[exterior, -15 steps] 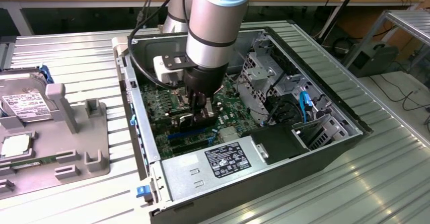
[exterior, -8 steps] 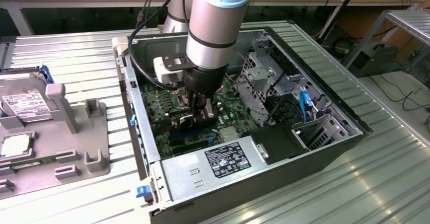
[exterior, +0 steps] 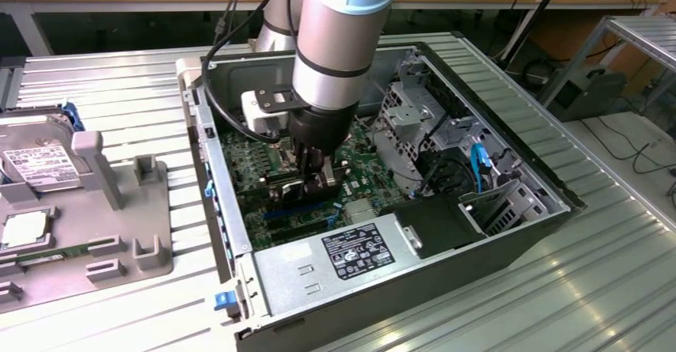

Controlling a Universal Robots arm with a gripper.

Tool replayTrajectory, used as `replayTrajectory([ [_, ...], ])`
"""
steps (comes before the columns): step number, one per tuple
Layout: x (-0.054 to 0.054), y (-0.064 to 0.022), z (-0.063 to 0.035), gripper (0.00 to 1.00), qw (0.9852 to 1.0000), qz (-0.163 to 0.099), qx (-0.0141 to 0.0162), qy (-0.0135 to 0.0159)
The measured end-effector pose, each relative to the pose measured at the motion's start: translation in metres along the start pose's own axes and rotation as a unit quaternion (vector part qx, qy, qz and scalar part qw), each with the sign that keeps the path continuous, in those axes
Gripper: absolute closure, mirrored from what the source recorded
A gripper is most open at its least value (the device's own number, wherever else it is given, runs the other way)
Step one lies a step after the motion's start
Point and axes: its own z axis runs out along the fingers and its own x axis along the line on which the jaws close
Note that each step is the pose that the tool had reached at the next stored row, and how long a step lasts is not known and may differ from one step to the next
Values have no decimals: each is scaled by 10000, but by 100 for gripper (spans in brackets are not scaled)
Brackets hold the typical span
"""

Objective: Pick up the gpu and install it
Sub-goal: 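Insert the gpu into the slot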

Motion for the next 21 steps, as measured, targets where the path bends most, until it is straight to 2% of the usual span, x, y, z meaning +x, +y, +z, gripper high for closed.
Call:
replayTrajectory([
  [17, 1, 11, 3, 73, 10000, 4, 0, 1],
  [21, 1, 10, 38, 73, 10000, 7, 0, 3],
])
